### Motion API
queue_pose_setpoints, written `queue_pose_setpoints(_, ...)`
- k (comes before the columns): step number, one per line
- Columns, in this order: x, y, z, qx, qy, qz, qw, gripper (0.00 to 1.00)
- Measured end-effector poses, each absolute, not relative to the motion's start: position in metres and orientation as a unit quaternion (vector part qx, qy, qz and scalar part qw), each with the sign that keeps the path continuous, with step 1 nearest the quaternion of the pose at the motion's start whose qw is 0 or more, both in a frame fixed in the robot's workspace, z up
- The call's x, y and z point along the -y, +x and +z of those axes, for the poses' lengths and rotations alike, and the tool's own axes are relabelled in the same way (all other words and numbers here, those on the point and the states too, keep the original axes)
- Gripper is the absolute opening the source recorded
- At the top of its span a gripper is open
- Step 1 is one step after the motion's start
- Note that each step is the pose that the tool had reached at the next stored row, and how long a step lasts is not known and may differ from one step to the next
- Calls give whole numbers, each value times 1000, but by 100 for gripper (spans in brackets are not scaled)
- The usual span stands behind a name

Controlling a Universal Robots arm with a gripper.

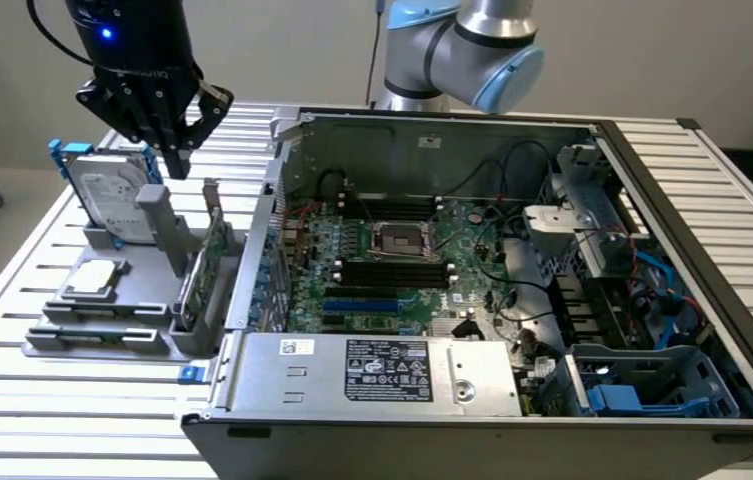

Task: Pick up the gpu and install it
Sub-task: 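Pick up the gpu and move the gpu toward the slot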

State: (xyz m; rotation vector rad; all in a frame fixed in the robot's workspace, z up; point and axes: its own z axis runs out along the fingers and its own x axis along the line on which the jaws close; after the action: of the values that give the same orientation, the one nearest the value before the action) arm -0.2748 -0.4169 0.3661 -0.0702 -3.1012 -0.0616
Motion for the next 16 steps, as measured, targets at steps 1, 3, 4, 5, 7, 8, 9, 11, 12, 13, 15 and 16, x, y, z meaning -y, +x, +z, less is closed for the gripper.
queue_pose_setpoints(1, 417, -275, 366, 999, -23, -20, 20, 11)
queue_pose_setpoints(3, 417, -275, 366, 999, -23, -20, 20, 11)
queue_pose_setpoints(4, 417, -275, 366, 999, -23, -20, 21, 11)
queue_pose_setpoints(5, 417, -275, 366, 999, -23, -20, 21, 11)
queue_pose_setpoints(7, 417, -275, 366, 999, -23, -20, 21, 11)
queue_pose_setpoints(8, 417, -275, 366, 999, -23, -20, 21, 12)
queue_pose_setpoints(9, 417, -275, 366, 999, -23, -20, 21, 12)
queue_pose_setpoints(11, 417, -275, 366, 999, -23, -20, 22, 17)
queue_pose_setpoints(12, 417, -275, 365, 999, -23, -20, 22, 30)
queue_pose_setpoints(13, 417, -276, 364, 999, -23, -20, 22, 30)
queue_pose_setpoints(15, 417, -277, 361, 999, -23, -19, 22, 36)
queue_pose_setpoints(16, 417, -277, 359, 999, -23, -19, 22, 36)
